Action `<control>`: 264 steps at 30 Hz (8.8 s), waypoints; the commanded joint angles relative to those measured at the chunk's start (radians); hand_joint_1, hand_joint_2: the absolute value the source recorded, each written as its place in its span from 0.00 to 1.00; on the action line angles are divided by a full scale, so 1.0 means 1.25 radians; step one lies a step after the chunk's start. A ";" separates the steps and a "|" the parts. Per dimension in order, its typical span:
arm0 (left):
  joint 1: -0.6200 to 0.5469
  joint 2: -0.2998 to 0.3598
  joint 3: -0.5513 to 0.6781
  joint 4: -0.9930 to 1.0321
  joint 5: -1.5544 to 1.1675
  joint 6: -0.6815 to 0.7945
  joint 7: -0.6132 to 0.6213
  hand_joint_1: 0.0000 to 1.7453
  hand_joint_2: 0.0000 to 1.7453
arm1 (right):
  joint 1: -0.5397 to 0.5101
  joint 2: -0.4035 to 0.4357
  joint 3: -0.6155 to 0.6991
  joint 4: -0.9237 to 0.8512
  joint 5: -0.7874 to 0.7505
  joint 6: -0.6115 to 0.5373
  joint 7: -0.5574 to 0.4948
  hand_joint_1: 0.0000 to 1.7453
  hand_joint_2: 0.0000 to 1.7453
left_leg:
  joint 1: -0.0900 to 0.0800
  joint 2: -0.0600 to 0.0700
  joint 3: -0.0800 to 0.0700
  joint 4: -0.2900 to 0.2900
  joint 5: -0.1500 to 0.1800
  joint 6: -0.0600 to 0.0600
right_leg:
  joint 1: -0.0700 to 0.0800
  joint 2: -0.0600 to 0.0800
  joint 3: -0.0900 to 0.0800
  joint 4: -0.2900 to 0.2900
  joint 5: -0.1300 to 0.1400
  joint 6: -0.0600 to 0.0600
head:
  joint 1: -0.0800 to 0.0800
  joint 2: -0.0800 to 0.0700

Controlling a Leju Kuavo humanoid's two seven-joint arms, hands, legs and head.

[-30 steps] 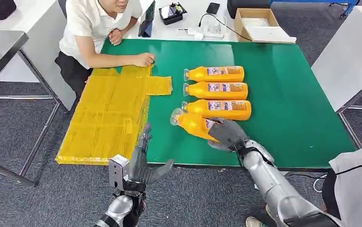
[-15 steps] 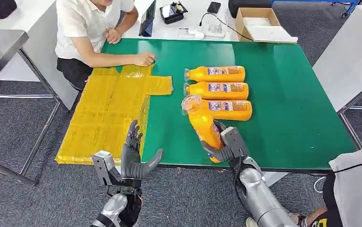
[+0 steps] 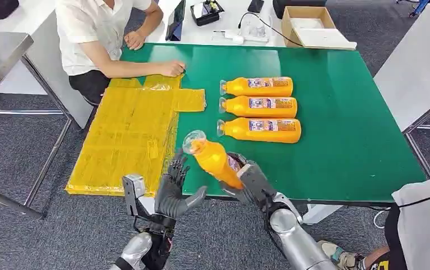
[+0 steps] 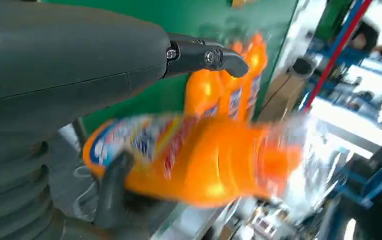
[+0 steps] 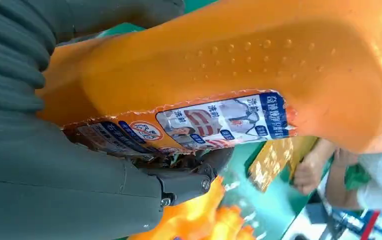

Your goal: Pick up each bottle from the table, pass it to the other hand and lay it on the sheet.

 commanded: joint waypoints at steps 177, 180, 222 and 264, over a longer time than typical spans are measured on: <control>0.104 0.099 0.160 -0.295 -0.077 0.122 -0.054 0.00 1.00 | 0.368 -0.141 -0.092 -0.427 0.397 -0.603 -0.048 0.00 1.00 | 0.001 -0.006 0.004 -0.004 0.002 -0.003 | 0.000 -0.006 0.005 -0.004 -0.002 -0.002 | -0.002 0.000; 0.154 0.093 0.183 -0.322 -0.132 0.155 -0.077 0.00 1.00 | 0.353 -0.180 -0.206 -0.371 0.414 -0.587 -0.020 0.00 1.00 | 0.001 -0.006 0.002 -0.002 0.001 -0.002 | 0.000 -0.006 0.003 -0.002 -0.003 -0.002 | -0.001 0.000; 0.047 0.054 0.095 -0.176 -0.195 0.194 -0.062 0.00 1.00 | -0.144 -0.109 -0.111 0.391 0.503 -0.394 0.036 0.00 1.00 | 0.000 -0.004 0.000 0.000 0.002 -0.001 | 0.000 -0.005 0.001 0.000 -0.001 -0.001 | -0.002 0.000; 0.018 0.055 0.065 -0.126 -0.201 0.159 -0.020 0.00 1.00 | -0.190 -0.106 -0.159 0.512 0.513 -0.259 0.188 1.00 1.00 | 0.000 -0.007 -0.001 -0.001 0.003 -0.001 | 0.001 -0.008 0.001 -0.001 0.000 -0.001 | -0.002 0.000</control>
